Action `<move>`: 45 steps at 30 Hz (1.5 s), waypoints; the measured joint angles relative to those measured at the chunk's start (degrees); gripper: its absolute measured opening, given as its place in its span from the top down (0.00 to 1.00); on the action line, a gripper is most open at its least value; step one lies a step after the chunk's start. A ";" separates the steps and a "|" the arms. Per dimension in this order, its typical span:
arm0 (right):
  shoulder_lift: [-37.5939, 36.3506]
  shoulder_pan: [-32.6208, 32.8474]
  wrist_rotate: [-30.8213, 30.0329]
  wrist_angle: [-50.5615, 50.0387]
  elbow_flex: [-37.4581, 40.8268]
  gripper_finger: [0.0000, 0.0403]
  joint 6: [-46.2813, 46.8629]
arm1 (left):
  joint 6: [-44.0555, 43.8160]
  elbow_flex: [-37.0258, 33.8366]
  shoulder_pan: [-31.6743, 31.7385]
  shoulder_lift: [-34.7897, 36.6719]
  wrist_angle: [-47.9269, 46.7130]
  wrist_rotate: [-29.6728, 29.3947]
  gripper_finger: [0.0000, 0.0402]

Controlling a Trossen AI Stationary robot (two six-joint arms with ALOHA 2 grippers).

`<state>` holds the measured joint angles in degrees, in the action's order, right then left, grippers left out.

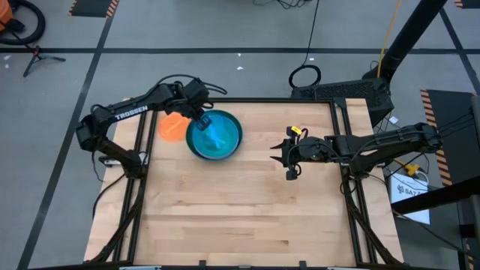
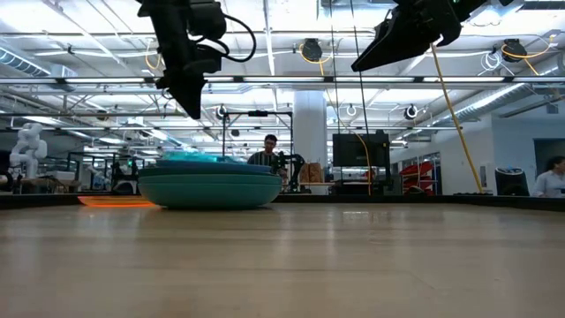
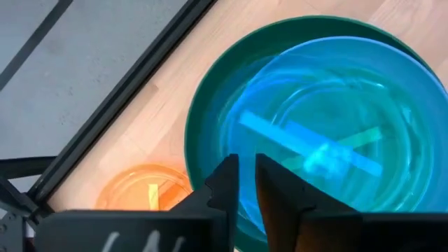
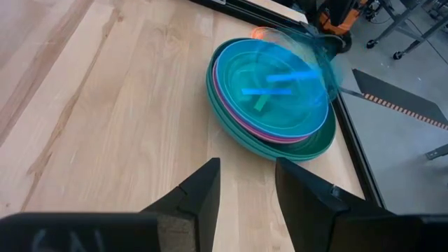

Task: Stack plastic plates
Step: Stack the small blue plate on top of the top small blue plate, then stack the small orange plate on top of the small blue plate

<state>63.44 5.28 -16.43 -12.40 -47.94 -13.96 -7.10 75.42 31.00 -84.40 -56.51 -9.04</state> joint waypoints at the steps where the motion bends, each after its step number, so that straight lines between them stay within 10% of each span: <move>1: 0.00 0.02 0.00 0.00 0.00 0.67 0.00 | 0.34 0.00 0.01 0.00 0.00 0.00 0.85; 24: 0.00 0.01 0.00 0.02 0.00 0.67 0.45 | 9.58 -0.07 -0.78 0.00 -20.14 -4.83 0.82; 45: 0.00 0.02 0.02 -2.82 0.00 0.67 4.74 | 9.68 -4.39 -1.85 0.90 -18.28 -3.43 0.82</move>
<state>63.44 5.30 -16.40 -15.22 -47.94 -9.21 2.58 71.03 29.15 -83.51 -74.79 -12.47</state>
